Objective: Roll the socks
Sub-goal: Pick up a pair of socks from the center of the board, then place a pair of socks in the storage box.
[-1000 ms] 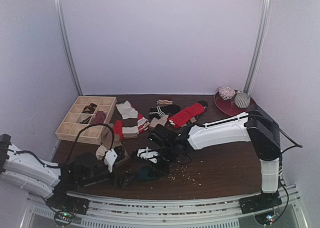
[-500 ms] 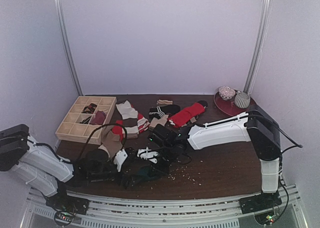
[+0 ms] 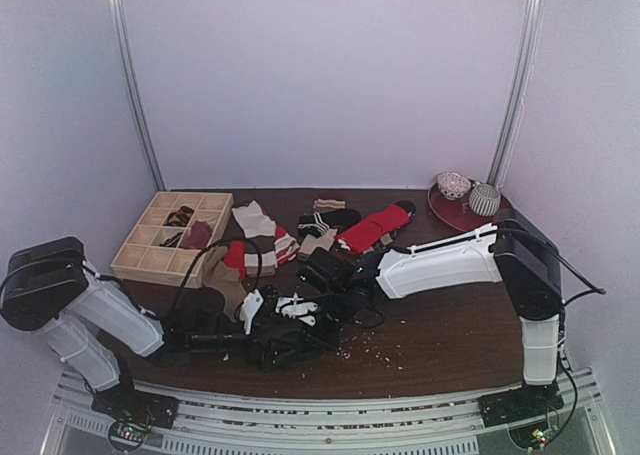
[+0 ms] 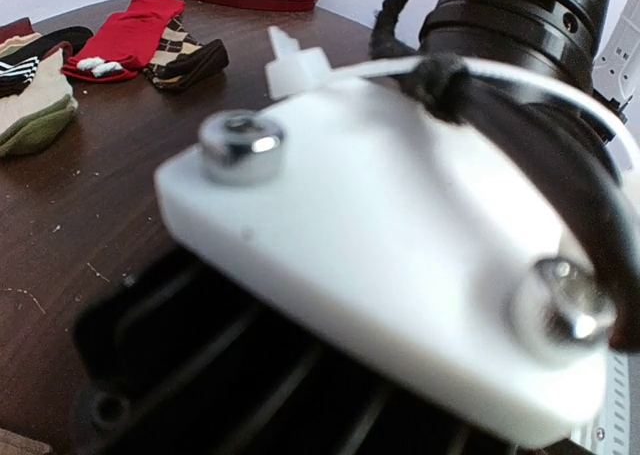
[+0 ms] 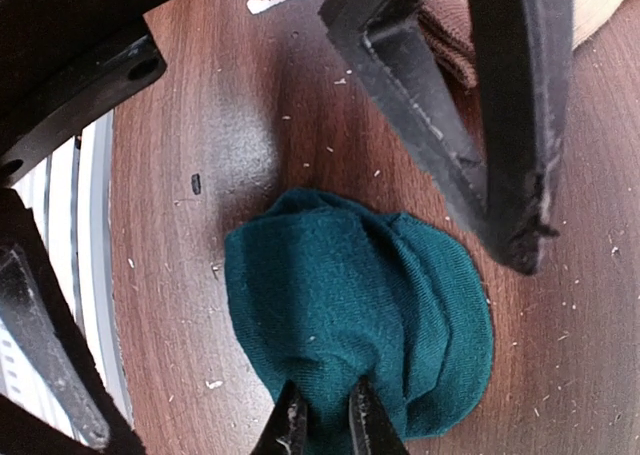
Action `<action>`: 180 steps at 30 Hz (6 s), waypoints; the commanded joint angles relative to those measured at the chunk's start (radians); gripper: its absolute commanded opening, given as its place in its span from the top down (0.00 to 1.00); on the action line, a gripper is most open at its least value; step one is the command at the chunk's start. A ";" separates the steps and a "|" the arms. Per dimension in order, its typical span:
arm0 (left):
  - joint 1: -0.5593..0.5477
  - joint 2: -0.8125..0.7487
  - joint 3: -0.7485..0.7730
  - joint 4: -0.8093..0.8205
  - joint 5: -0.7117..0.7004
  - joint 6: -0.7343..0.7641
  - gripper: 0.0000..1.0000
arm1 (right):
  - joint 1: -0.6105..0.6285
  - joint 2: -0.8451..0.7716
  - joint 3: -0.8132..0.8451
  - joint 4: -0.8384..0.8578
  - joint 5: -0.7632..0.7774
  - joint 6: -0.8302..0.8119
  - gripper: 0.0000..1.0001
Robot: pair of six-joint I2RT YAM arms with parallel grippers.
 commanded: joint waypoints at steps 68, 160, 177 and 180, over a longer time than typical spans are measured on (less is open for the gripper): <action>0.059 0.200 -0.025 0.048 0.220 -0.134 0.54 | -0.005 0.101 -0.091 -0.196 0.154 0.000 0.90; 1.218 0.284 0.940 -0.788 0.011 0.589 1.00 | -0.339 -0.639 -0.902 0.948 -0.212 0.515 0.44; 1.259 0.450 1.047 -0.765 -0.007 0.610 1.00 | -0.347 -0.506 -0.886 1.027 -0.276 0.534 0.45; 1.266 0.475 1.070 -0.769 -0.013 0.613 1.00 | -0.349 -0.487 -0.878 1.031 -0.285 0.534 0.45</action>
